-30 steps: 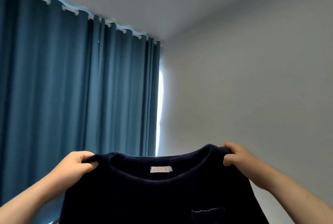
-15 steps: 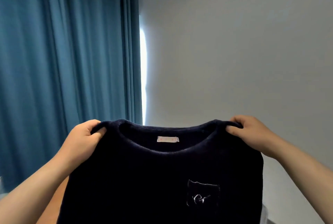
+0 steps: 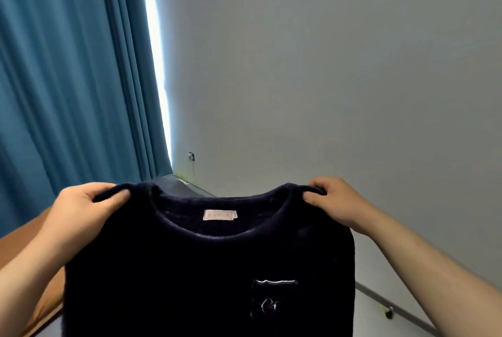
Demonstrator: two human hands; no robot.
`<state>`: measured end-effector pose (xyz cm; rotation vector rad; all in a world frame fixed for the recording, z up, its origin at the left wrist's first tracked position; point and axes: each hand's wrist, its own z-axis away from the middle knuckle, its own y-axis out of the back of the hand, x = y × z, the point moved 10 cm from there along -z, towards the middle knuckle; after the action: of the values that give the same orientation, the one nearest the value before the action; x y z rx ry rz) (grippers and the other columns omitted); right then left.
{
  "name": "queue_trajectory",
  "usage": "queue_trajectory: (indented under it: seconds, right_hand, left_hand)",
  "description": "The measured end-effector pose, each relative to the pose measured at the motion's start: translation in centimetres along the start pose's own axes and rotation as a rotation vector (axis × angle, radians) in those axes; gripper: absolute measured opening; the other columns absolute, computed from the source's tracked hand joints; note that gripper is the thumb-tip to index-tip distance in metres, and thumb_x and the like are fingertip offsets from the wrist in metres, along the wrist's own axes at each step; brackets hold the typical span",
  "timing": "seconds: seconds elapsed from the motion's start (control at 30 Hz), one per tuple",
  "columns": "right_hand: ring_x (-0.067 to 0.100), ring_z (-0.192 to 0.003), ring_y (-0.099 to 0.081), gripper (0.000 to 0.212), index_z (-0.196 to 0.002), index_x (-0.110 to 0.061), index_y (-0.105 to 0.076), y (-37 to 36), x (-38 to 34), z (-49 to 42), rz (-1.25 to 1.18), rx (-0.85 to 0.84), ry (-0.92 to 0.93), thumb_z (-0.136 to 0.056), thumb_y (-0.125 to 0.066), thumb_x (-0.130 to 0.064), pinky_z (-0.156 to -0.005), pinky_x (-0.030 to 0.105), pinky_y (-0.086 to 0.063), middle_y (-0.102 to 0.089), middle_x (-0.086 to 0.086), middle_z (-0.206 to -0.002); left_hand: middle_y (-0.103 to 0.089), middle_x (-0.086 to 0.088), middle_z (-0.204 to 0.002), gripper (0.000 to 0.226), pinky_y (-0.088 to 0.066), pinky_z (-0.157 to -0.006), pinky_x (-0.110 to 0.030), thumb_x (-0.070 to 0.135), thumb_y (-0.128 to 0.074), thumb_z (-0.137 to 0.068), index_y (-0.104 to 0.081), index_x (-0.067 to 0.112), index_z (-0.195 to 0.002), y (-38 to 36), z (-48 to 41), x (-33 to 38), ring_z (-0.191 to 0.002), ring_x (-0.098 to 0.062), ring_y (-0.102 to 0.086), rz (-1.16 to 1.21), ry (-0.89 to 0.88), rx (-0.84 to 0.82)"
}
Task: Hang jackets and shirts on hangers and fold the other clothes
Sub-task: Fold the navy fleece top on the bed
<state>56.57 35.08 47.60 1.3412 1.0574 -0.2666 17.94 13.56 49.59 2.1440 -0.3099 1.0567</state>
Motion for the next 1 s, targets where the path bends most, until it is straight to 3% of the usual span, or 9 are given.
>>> queue_trajectory:
  seconds: [0.07,0.2,0.37,0.57,0.67,0.73,0.83,0.93,1.0]
  right_hand:
    - [0.011,-0.067,-0.058,0.015,-0.083,-0.011,-0.066,-0.2,3.1,-0.2,0.016,-0.025,-0.042,-0.089,-0.062,-0.024,-0.065,0.028,-0.046,-0.065,-0.001,-0.075]
    - [0.012,-0.072,-0.062,0.011,-0.083,-0.018,-0.067,-0.9,7.7,-1.4,0.059,-0.036,-0.096,-0.089,-0.063,-0.027,-0.070,0.032,-0.050,-0.070,0.002,-0.082]
    - [0.008,-0.064,-0.058,0.011,-0.080,-0.018,-0.066,-1.5,11.7,-4.7,0.023,-0.020,-0.165,-0.090,-0.062,-0.021,-0.062,0.023,-0.045,-0.065,-0.005,-0.072]
    - [0.010,-0.065,-0.059,0.017,-0.078,-0.016,-0.068,-5.2,16.4,-11.5,0.192,-0.142,-0.252,-0.090,-0.063,-0.027,-0.062,0.026,-0.044,-0.067,0.000,-0.073]
    - [0.018,-0.071,-0.061,0.027,-0.067,-0.020,-0.065,-7.8,19.6,-15.4,0.379,-0.169,-0.266,-0.085,-0.063,-0.040,-0.059,0.027,-0.040,-0.064,0.000,-0.069]
    - [0.020,-0.068,-0.059,0.034,-0.062,-0.018,-0.061,-10.0,21.7,-17.8,0.461,-0.176,-0.294,-0.085,-0.060,-0.043,-0.057,0.029,-0.038,-0.061,0.001,-0.064]
    - [0.018,-0.053,-0.051,0.038,-0.059,-0.012,-0.052,-14.3,24.8,-20.8,0.330,-0.193,-0.399,-0.091,-0.055,-0.031,-0.051,0.028,-0.035,-0.058,0.002,-0.055]
    - [0.018,-0.053,-0.051,0.018,-0.083,-0.009,-0.059,-19.3,28.7,-23.5,-0.090,-0.144,-0.615,-0.095,-0.049,-0.017,-0.051,0.026,-0.045,-0.068,0.008,-0.072]
    - [0.019,-0.065,-0.057,0.015,-0.089,-0.011,-0.058,-22.4,31.9,-25.7,-0.266,-0.068,-0.700,-0.096,-0.045,-0.013,-0.059,0.034,-0.056,-0.066,0.010,-0.088]
  left_hand:
    - [-0.071,0.022,-0.069,0.018,-0.045,-0.059,-0.007,0.018,-0.071,-0.085,-0.072,0.029,-0.071,-3.6,-0.1,-0.3,-0.073,-0.006,-0.063,0.017,0.039,-0.039]
    - [-0.072,0.012,-0.074,0.016,-0.049,-0.071,-0.026,0.020,-0.070,-0.086,-0.072,0.028,-0.072,-10.4,-0.4,-2.3,-0.078,-0.010,-0.066,0.029,0.083,-0.131]
    - [-0.072,0.005,-0.077,0.015,-0.048,-0.068,-0.033,0.025,-0.067,-0.088,-0.072,0.024,-0.074,-15.2,-3.5,-5.4,-0.076,-0.014,-0.064,0.028,0.152,-0.149]
    - [-0.070,-0.001,-0.073,0.022,-0.051,-0.071,-0.039,0.027,-0.063,-0.090,-0.070,0.019,-0.071,-21.7,-5.9,-13.9,-0.074,-0.020,-0.066,-0.067,0.315,-0.263]
    - [-0.068,-0.003,-0.069,0.025,-0.049,-0.065,-0.037,0.027,-0.060,-0.092,-0.070,0.014,-0.072,-24.9,-5.7,-18.3,-0.071,-0.021,-0.065,-0.103,0.401,-0.305]
    - [-0.061,-0.006,-0.060,0.032,-0.043,-0.052,-0.032,0.030,-0.059,-0.091,-0.066,0.015,-0.064,-26.3,-6.0,-20.7,-0.060,-0.022,-0.061,-0.206,0.428,-0.283]
    - [-0.065,0.000,-0.064,0.031,-0.045,-0.051,-0.030,0.033,-0.056,-0.093,-0.067,0.021,-0.067,-28.7,-6.1,-24.3,-0.061,-0.018,-0.062,-0.219,0.562,-0.249]
    - [-0.070,-0.010,-0.082,0.024,-0.059,-0.070,-0.044,0.023,-0.052,-0.098,-0.067,0.015,-0.080,-32.5,-6.0,-27.8,-0.075,-0.027,-0.068,0.096,0.776,-0.113]
    - [-0.070,-0.014,-0.091,0.023,-0.058,-0.080,-0.049,0.020,-0.051,-0.098,-0.068,0.014,-0.085,-35.6,-6.8,-30.1,-0.087,-0.031,-0.068,0.198,0.833,-0.054]
